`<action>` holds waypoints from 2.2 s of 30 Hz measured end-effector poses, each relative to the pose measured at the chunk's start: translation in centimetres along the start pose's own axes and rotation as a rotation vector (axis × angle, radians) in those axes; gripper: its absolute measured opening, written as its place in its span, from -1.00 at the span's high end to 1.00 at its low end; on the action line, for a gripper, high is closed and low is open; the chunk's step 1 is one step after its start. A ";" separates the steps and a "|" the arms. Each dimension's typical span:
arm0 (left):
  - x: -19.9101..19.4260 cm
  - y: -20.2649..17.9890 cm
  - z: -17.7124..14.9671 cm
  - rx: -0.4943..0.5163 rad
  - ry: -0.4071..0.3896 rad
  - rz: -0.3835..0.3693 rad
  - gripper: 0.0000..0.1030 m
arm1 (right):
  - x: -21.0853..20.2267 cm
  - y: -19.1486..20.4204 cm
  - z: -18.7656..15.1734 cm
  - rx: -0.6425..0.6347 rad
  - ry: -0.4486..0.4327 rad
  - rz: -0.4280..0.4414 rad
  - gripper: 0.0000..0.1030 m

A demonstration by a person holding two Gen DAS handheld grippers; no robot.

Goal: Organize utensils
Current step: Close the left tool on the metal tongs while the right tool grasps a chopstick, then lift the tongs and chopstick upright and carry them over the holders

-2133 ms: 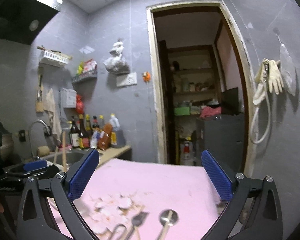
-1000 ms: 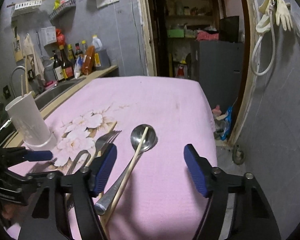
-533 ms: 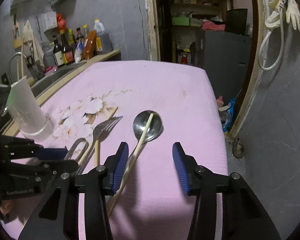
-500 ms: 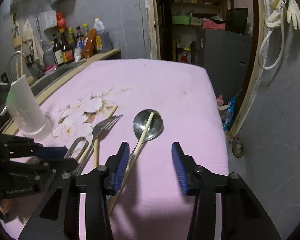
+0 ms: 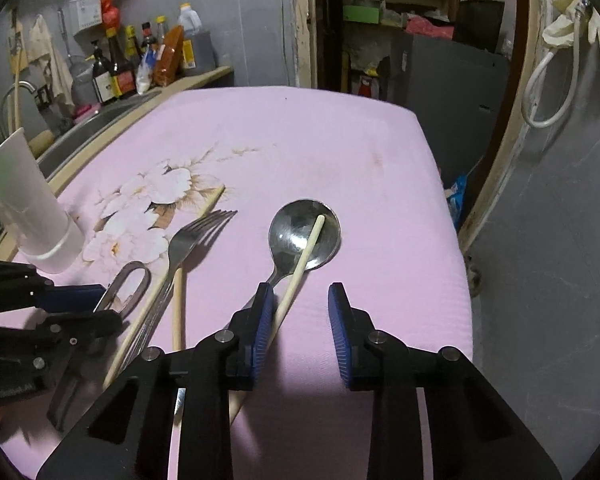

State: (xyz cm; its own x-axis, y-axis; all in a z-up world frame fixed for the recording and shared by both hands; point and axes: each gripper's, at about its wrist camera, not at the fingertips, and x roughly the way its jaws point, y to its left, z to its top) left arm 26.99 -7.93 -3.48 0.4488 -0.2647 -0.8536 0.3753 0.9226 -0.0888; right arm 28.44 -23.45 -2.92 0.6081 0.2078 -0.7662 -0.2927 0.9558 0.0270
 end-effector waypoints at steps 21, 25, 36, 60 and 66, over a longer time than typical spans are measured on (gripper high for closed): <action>-1.3 1.4 -1.3 -0.029 -0.079 -0.022 0.67 | -1.2 -2.2 -0.4 0.258 0.026 0.217 0.94; -4.0 1.1 -2.5 -0.020 -0.203 0.002 0.67 | -4.0 -1.4 -1.3 0.239 -0.103 0.221 0.94; -10.1 1.0 -3.8 -0.016 -0.531 -0.001 0.67 | -10.1 4.2 -2.2 0.058 -0.500 0.117 0.94; -18.5 3.8 -4.7 -0.049 -0.765 0.105 0.68 | -14.4 11.0 0.7 -0.076 -0.779 0.164 0.94; -21.3 7.1 -5.3 -0.102 -0.817 0.182 0.68 | -15.0 13.8 2.3 -0.127 -0.823 0.215 0.94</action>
State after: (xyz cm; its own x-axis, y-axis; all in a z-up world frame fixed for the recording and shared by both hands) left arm 15.79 5.76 11.35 0.9557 -0.1930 -0.2222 0.1828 0.9810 -0.0655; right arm 16.99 -12.90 10.44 0.8570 0.5136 -0.0415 -0.5138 0.8579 0.0083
